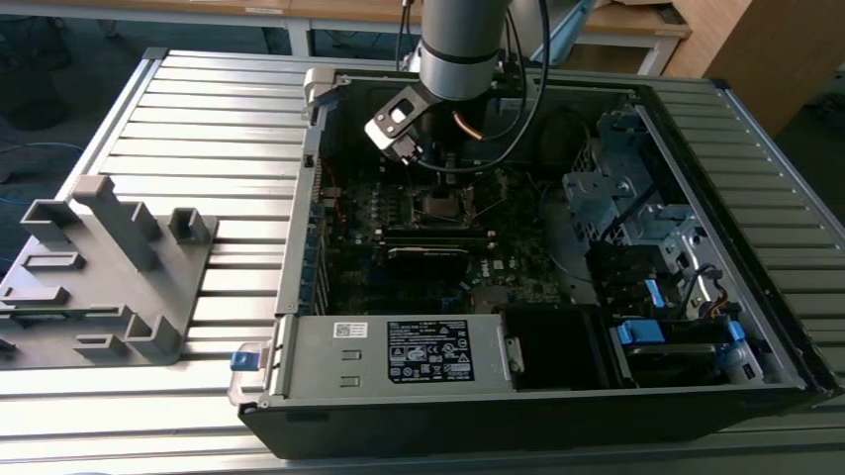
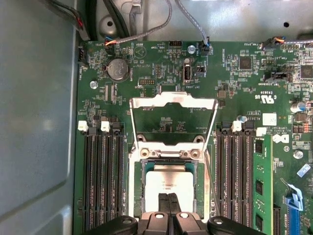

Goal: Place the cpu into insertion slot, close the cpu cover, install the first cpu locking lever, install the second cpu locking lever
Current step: 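Place the cpu into insertion slot, then close the cpu cover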

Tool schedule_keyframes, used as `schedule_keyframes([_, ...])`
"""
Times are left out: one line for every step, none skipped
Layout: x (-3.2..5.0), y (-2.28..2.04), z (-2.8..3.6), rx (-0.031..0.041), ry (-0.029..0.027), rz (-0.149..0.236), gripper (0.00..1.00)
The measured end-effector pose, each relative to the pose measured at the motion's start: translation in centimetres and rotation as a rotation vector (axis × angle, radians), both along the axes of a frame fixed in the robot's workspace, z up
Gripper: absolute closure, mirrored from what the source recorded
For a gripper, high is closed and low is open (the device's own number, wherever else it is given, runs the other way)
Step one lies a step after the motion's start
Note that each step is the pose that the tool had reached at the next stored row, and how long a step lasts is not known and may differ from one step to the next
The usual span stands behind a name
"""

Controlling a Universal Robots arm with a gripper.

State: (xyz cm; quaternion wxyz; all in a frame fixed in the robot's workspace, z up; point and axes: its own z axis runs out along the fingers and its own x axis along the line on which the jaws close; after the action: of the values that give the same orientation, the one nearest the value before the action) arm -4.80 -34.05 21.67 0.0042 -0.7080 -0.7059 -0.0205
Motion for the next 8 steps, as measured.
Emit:
schedule_keyframes([0.01, 0.0, -0.01, 0.0001, 0.0003, 0.0, 0.89])
schedule_keyframes([0.04, 0.0, -0.03, 0.0002, 0.0003, 0.0, 0.89])
schedule_keyframes([0.04, 0.0, -0.03, 0.0002, 0.0004, 0.0, 0.89])
schedule_keyframes([0.04, 0.0, -0.03, 0.0001, 0.0004, 0.0, 0.89])
schedule_keyframes([0.04, 0.0, -0.03, 0.0001, 0.0004, 0.0, 0.89])
schedule_keyframes([0.08, 0.0, -0.05, 0.0002, 0.0004, 0.0, 0.89])
schedule_keyframes([0.12, 0.0, -0.06, 0.0002, 0.0004, 0.0, 0.89])
schedule_keyframes([0.13, 0.0, -0.06, 0.0001, 0.0004, 0.0, 0.89])
